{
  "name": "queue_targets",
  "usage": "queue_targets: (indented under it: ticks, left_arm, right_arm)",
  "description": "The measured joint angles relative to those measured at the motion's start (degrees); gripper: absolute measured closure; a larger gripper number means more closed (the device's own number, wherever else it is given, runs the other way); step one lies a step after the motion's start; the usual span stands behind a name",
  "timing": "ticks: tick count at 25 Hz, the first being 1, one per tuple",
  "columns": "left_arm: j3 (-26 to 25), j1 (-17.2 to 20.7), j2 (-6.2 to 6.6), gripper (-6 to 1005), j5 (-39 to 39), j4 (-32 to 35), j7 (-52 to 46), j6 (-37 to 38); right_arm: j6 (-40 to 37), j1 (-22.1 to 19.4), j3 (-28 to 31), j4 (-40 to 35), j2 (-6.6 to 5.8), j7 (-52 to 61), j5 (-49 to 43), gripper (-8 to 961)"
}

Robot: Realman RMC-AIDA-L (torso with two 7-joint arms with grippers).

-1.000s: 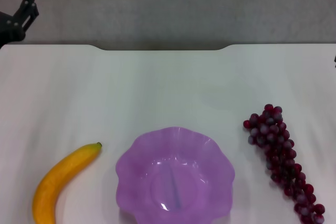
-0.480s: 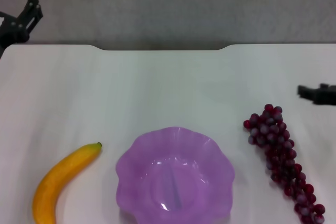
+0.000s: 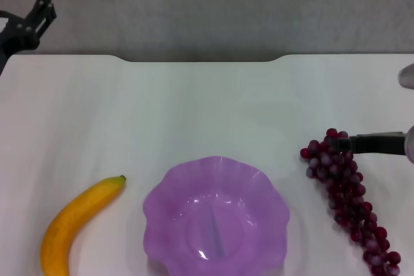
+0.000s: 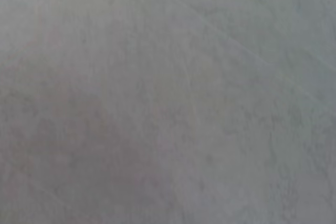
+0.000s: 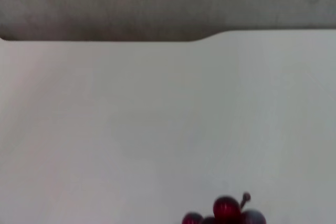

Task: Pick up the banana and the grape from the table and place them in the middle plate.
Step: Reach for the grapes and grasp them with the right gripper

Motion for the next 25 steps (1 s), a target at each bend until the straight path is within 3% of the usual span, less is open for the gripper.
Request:
queue_targets:
  ticks: [11, 25]
  left_arm:
    - [0.0, 0.0, 0.0, 120, 0.0, -0.5, 0.0, 0.0]
    - [0.0, -0.1, 0.0, 119, 0.0, -0.2, -0.2, -0.1]
  right_arm:
    - [-2.4, 4.8, 5.0, 10.5, -0.28, -0.5, -2.8, 356]
    - [-1.7, 6.8, 3.8, 10.6, 0.03, -2.0, -4.2, 363]
